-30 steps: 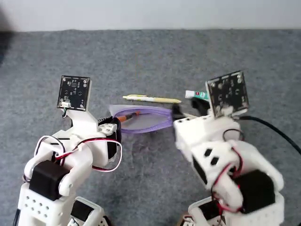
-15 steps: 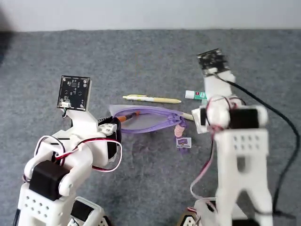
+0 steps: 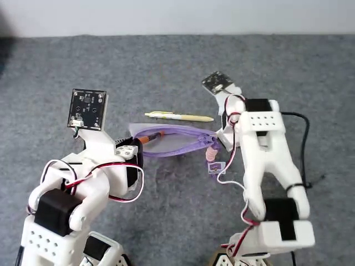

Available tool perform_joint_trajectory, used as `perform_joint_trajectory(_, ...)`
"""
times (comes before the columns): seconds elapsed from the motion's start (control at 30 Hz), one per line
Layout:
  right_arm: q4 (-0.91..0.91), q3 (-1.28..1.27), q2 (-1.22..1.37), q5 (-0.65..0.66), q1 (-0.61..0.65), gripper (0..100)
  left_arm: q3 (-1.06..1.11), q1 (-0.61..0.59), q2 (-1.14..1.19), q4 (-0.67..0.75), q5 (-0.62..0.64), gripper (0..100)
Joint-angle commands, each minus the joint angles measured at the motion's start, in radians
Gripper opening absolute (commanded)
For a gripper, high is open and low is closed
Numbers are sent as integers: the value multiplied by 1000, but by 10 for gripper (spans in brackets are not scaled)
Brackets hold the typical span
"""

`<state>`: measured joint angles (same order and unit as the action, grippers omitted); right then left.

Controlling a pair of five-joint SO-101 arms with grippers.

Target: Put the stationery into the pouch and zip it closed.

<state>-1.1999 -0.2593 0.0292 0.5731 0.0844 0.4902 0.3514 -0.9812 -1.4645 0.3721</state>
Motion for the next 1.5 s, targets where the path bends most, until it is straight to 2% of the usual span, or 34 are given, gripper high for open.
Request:
perform_joint_trajectory(0.0,50,52,42,44,-4,148,-12,5,-5,23,5,13)
perform_joint_trajectory(0.47,-90,428,395,43,50,148,-12,0,-5,23,6,13)
perform_joint_trajectory(0.7,-130,448,483,2,50,145,-12,2,-5,23,5,13)
perform_joint_trajectory(0.87,-54,448,544,2,42,143,-12,5,-3,25,5,13)
perform_joint_trajectory(0.93,-39,448,556,2,41,119,-12,5,-3,25,5,13)
perform_joint_trajectory(1.03,-36,448,561,2,48,4,-12,5,-3,25,5,13)
perform_joint_trajectory(1.1,-36,448,562,2,45,28,-12,5,-3,23,5,13)
perform_joint_trajectory(1.47,-114,448,443,2,-7,8,-12,2,-6,18,5,13)
